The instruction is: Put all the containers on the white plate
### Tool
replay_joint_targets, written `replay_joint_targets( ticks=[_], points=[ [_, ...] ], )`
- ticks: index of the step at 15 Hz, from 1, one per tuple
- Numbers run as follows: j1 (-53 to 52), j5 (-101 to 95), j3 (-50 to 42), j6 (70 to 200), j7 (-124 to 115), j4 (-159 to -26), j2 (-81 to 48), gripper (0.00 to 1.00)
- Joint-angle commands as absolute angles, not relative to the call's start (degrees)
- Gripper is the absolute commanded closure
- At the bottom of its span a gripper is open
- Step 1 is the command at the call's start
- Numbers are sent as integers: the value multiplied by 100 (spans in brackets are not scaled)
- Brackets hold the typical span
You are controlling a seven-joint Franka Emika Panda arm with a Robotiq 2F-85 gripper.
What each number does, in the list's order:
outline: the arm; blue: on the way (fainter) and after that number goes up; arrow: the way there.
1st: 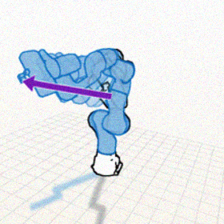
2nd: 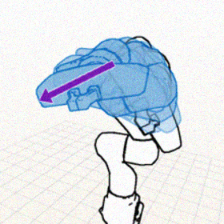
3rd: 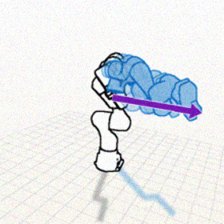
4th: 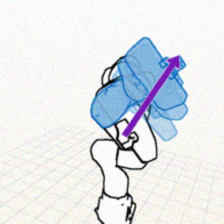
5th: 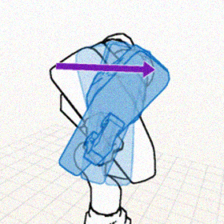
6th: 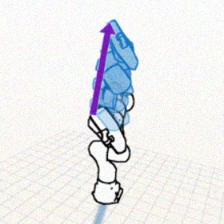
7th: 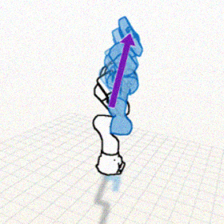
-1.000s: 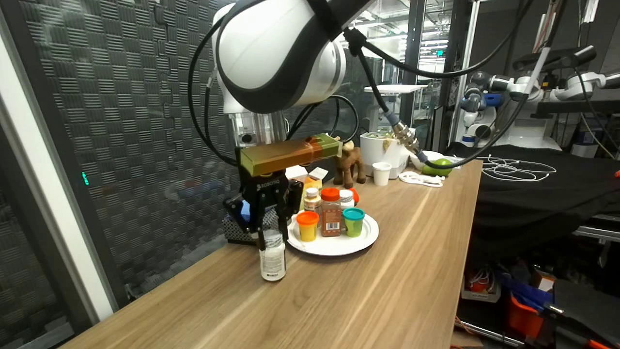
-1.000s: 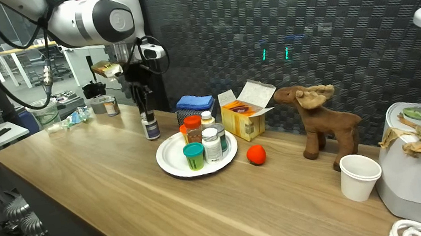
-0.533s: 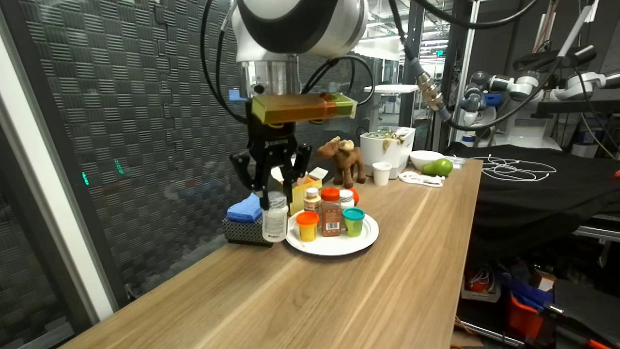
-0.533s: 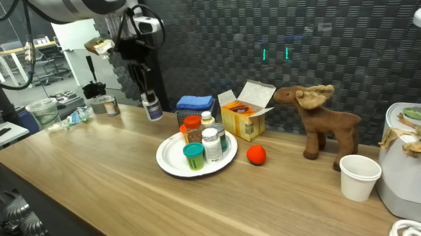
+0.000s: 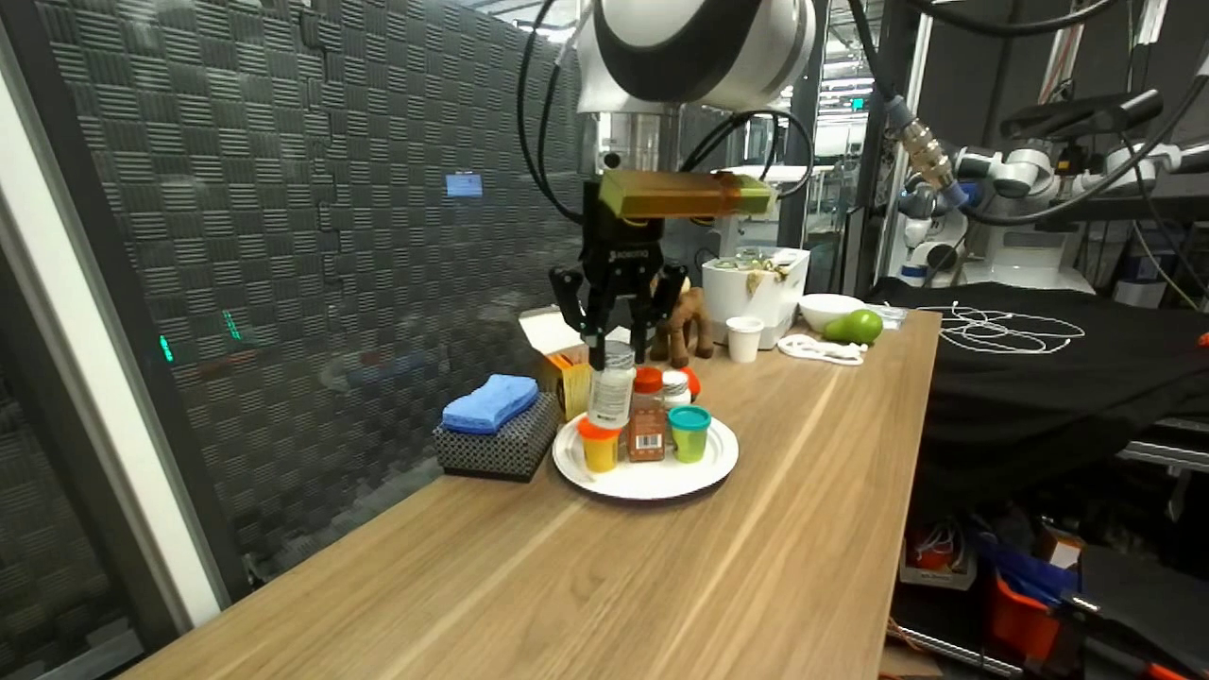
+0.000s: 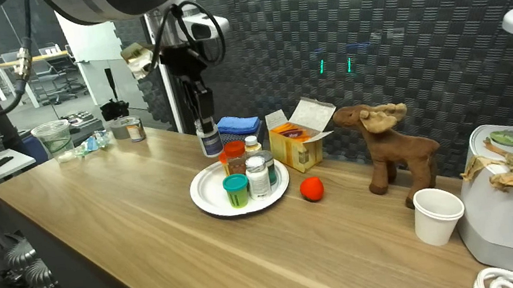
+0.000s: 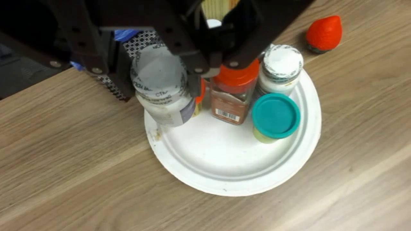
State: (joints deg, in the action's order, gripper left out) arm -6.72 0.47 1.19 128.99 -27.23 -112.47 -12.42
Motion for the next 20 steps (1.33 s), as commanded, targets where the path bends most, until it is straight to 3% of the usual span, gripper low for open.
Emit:
replay_joint_targets(
  ticks=[1,20],
  points=[
    [-440,426,84,13212,-2368,-11532,-1169,80],
    [-327,665,60,13134,-1884,-11162,-2040,80]
  ],
)
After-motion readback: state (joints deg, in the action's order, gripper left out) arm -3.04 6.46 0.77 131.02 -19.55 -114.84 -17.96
